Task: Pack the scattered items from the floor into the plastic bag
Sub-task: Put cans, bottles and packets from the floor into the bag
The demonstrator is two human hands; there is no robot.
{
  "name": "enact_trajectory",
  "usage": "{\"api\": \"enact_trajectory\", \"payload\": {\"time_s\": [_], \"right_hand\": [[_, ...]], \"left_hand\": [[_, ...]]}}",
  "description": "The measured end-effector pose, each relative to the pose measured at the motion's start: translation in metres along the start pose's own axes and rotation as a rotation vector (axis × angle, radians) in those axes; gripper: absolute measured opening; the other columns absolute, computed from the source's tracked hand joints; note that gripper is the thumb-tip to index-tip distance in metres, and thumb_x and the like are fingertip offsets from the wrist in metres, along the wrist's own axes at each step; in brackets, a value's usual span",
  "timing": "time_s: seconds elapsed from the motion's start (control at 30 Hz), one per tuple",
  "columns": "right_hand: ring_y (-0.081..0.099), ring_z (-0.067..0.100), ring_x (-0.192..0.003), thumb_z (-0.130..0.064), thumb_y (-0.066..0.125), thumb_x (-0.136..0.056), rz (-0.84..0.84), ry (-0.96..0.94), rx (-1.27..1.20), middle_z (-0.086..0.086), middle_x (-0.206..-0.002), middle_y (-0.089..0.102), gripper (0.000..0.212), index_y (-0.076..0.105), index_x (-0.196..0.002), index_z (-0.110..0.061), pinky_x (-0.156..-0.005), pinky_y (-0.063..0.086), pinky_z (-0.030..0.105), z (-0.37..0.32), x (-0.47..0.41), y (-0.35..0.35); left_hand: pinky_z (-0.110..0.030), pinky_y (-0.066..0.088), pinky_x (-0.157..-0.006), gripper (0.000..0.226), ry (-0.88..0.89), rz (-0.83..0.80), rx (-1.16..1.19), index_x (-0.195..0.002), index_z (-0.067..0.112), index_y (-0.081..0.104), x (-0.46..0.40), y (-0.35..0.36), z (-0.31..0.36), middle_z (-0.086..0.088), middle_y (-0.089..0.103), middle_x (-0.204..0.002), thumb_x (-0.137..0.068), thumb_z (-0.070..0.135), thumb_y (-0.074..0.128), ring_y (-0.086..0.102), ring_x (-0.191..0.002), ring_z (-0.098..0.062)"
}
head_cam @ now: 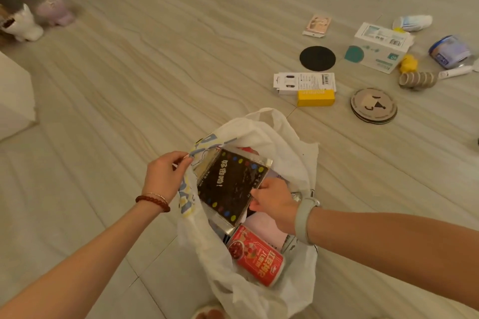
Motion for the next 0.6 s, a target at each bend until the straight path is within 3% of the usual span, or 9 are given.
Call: {"api": "enact_trajectory", "payload": {"time_s": [0.1,0.23,0.33,0.43,0.5,0.6], "right_hand": [[0.064,0.029,-0.07,-0.004,0.057,-0.084,-0.043,-0.024,0.123,0.018,-0.074,0.064,0.028,0.048,-0.059,-0.011,-0.086,0.053,0.049,-0.003,-0.013,0.014],[0.054,0.023,-0.06,-0.03,0.054,-0.088,-0.149,-0.229,0.638,0.013,-0.065,0.057,0.04,0.043,-0.054,-0.013,-0.061,0.046,0.034,-0.017,-0.019,0.015],[0.051,0.017,-0.066,-0.037,0.05,-0.089,-0.166,-0.25,0.922,0.002,-0.064,0.053,0.039,0.043,-0.055,-0.018,-0.056,0.038,0.028,-0.027,-0.013,-0.015],[0.058,0.019,-0.082,-0.036,0.047,-0.089,-0.115,-0.255,0.952,0.005,-0.093,0.068,0.027,0.064,-0.089,-0.015,-0.071,0.044,0.03,-0.051,-0.008,-0.048],[0.06,0.021,-0.095,-0.03,0.045,-0.091,-0.088,-0.311,0.909,0.006,-0.107,0.067,0.029,0.059,-0.111,-0.014,-0.081,0.045,0.028,-0.075,-0.012,-0.065],[0.054,0.023,-0.111,-0.024,0.044,-0.093,0.059,-0.402,0.891,0.01,-0.122,0.058,0.034,0.05,-0.124,-0.012,-0.091,0.041,0.027,-0.112,-0.028,-0.099]], "left_hand": [[-0.03,0.045,-0.071,0.029,0.065,-0.023,-0.107,-0.111,0.013,0.062,0.001,0.0,-0.001,-0.01,0.063,-0.096,-0.086,0.026,0.059,0.054,-0.074,-0.019],[-0.038,0.051,-0.075,0.034,0.169,-0.052,-0.232,-0.114,0.017,0.061,0.0,-0.001,0.003,-0.007,0.055,-0.112,-0.083,0.03,0.061,0.059,-0.093,-0.023],[-0.042,0.052,-0.078,0.036,0.293,-0.018,-0.258,-0.11,0.011,0.063,-0.016,-0.002,0.015,-0.013,0.058,-0.109,-0.081,0.031,0.064,0.06,-0.093,-0.03],[-0.046,0.048,-0.083,0.033,0.297,0.031,-0.187,-0.112,0.01,0.061,-0.045,0.005,0.045,-0.014,0.058,-0.111,-0.083,0.026,0.061,0.058,-0.098,-0.033],[-0.046,0.045,-0.089,0.033,0.306,0.01,-0.1,-0.116,0.01,0.058,-0.06,0.018,0.077,-0.013,0.056,-0.115,-0.085,0.02,0.059,0.055,-0.104,-0.031],[-0.043,0.043,-0.093,0.035,0.412,-0.101,-0.064,-0.122,0.013,0.054,-0.075,0.045,0.127,-0.01,0.055,-0.119,-0.087,0.019,0.053,0.053,-0.109,-0.028]]}}
Point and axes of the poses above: each hand's wrist, its own x-axis away from the middle knuckle, its own y-axis out of the palm, z = x × y, the point moved 4 cm from there along -x, towards the middle knuckle
